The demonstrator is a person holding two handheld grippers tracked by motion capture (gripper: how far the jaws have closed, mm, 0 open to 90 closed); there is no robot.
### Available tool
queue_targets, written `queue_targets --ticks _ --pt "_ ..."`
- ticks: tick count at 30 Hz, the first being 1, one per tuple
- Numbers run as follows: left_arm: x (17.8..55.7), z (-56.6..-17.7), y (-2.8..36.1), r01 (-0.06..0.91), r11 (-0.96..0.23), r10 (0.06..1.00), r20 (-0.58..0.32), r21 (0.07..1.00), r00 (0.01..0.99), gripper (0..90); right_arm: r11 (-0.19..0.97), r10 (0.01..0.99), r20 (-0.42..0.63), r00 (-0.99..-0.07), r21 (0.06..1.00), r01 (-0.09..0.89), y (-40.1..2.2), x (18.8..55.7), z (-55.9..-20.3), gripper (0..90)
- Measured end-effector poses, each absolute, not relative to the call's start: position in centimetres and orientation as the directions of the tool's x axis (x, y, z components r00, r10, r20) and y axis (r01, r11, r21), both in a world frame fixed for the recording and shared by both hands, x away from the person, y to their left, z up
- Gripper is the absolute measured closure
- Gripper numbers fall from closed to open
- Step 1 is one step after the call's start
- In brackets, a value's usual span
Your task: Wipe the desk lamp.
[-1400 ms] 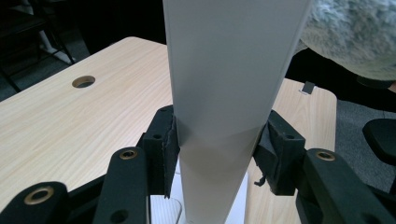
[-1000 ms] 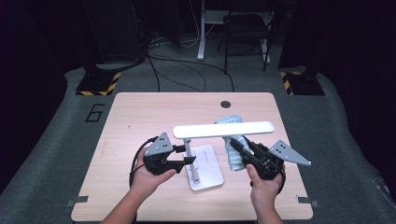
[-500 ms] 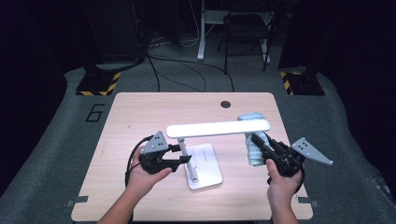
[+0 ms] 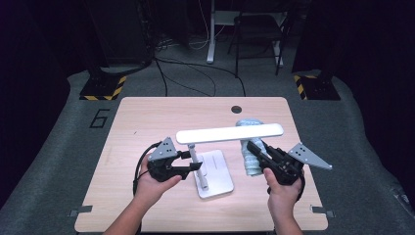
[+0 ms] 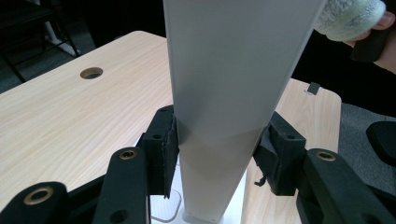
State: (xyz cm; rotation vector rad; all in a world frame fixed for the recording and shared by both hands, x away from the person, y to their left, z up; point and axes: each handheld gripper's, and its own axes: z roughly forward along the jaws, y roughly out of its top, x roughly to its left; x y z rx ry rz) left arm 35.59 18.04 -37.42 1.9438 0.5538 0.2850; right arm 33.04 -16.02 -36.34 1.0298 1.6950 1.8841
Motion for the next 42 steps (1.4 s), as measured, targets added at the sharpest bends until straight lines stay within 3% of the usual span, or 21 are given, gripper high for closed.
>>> queue_targets --ticks 7,15,19,34,42 --pt "35.6 -36.5 18.2 0.258 -0.311 0.492 -0.077 0.915 0.867 49.1 -0.168 0.708 0.240 -0.665 0.971 0.172 -15.0 33.3 -36.3 69.8" --pt "35.4 -34.1 17.9 0.211 -0.309 0.477 -0.041 0.927 0.878 44.8 -0.163 0.700 0.244 -0.671 0.970 0.182 -14.5 33.3 -36.4 69.7" --pt "35.4 -33.4 18.0 0.204 -0.325 0.478 -0.026 0.923 0.878 51.9 -0.164 0.693 0.250 -0.676 0.968 0.190 -14.2 33.3 -36.4 69.6" --pt "34.9 -32.9 19.2 0.201 -0.363 0.469 -0.008 0.910 0.883 52.6 -0.128 0.655 0.215 -0.724 0.976 0.174 -11.7 33.2 -36.1 69.4" --pt "34.9 -33.3 19.2 0.195 -0.344 0.462 -0.015 0.918 0.887 52.7 -0.150 0.682 0.244 -0.690 0.969 0.194 -13.7 33.4 -36.4 69.4"
